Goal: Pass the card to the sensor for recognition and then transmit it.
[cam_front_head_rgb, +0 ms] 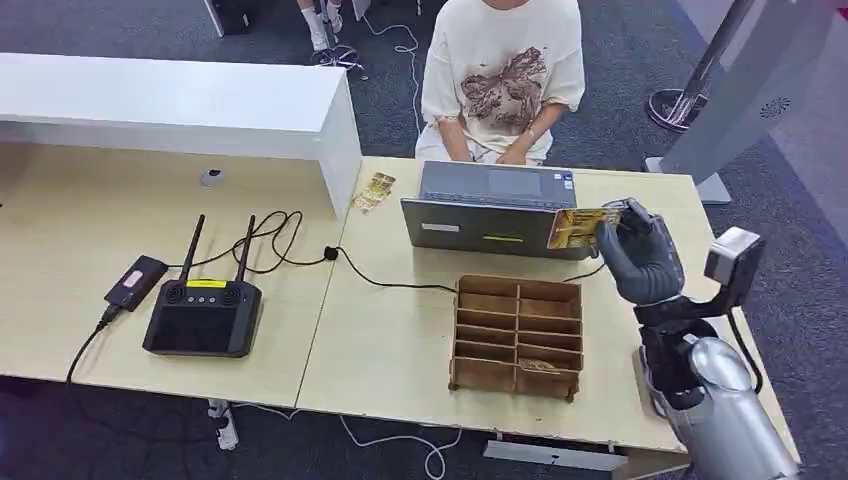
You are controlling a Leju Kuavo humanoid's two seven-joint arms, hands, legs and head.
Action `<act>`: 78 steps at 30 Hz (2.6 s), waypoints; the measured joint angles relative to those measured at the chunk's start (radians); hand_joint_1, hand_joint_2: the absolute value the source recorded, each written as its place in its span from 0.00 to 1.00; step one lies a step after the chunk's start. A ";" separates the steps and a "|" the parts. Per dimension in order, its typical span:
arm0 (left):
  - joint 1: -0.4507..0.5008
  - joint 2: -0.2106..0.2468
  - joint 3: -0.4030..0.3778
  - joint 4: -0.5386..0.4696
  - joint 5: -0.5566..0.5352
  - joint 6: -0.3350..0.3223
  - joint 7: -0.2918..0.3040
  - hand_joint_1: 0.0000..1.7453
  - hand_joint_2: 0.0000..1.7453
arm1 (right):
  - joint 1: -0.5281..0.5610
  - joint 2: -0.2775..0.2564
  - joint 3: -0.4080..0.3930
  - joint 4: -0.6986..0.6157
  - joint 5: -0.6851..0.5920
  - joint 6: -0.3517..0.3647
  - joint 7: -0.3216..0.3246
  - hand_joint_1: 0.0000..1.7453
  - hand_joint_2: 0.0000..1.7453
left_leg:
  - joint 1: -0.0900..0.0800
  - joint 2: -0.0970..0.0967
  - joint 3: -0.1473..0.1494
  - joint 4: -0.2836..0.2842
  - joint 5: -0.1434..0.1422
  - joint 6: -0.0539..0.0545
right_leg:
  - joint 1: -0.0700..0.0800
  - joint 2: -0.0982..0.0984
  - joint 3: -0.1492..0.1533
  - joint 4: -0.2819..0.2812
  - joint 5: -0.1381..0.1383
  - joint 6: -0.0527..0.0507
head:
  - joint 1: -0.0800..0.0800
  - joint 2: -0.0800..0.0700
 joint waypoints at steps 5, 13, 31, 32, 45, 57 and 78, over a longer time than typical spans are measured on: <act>-0.001 -0.017 0.000 0.000 -0.002 0.042 0.001 0.00 0.00 | 0.076 -0.048 -0.068 -0.036 -0.012 0.032 -0.005 1.00 1.00 | 0.000 0.001 0.000 0.000 -0.001 0.001 | 0.000 0.001 0.000 -0.001 0.000 0.000 | 0.000 0.000; -0.003 -0.040 0.000 0.000 -0.018 0.053 0.001 0.00 0.00 | 0.155 -0.078 -0.118 -0.079 0.013 0.041 -0.002 1.00 1.00 | 0.000 0.001 0.000 0.000 -0.001 0.001 | 0.000 0.001 0.000 0.000 0.000 0.000 | 0.000 0.000; -0.007 -0.054 -0.003 0.000 -0.026 0.063 0.007 0.00 0.00 | 0.286 -0.119 -0.259 -0.146 0.098 0.051 0.008 1.00 1.00 | 0.000 0.003 0.001 0.000 -0.002 0.002 | 0.000 0.003 0.000 0.000 -0.001 0.001 | 0.000 0.000; -0.007 -0.054 -0.003 0.000 -0.026 0.063 0.007 0.00 0.00 | 0.286 -0.121 -0.264 -0.143 0.099 0.050 0.009 1.00 1.00 | 0.000 0.003 0.001 0.000 -0.002 0.001 | 0.000 0.003 0.000 0.000 -0.001 0.001 | 0.000 0.000; -0.007 -0.054 -0.002 0.000 -0.026 0.064 0.008 0.00 0.00 | 0.286 -0.130 -0.279 -0.128 0.100 0.045 0.010 1.00 1.00 | 0.000 0.004 0.001 0.000 -0.002 0.002 | 0.000 0.004 0.000 0.000 -0.001 0.001 | 0.000 0.000; -0.007 -0.054 -0.002 0.000 -0.026 0.066 0.006 0.00 0.00 | 0.302 -0.153 -0.313 -0.117 0.133 0.008 0.034 1.00 1.00 | 0.000 0.003 0.000 0.000 -0.002 0.002 | 0.000 0.004 0.000 0.000 -0.001 0.002 | 0.000 0.000; -0.004 -0.022 -0.002 0.000 -0.026 0.023 0.006 0.00 0.00 | 0.374 -0.178 -0.366 -0.030 0.212 0.028 0.047 1.00 1.00 | -0.001 0.003 0.000 0.000 -0.003 0.003 | -0.001 0.003 0.000 -0.001 -0.001 0.002 | 0.000 0.000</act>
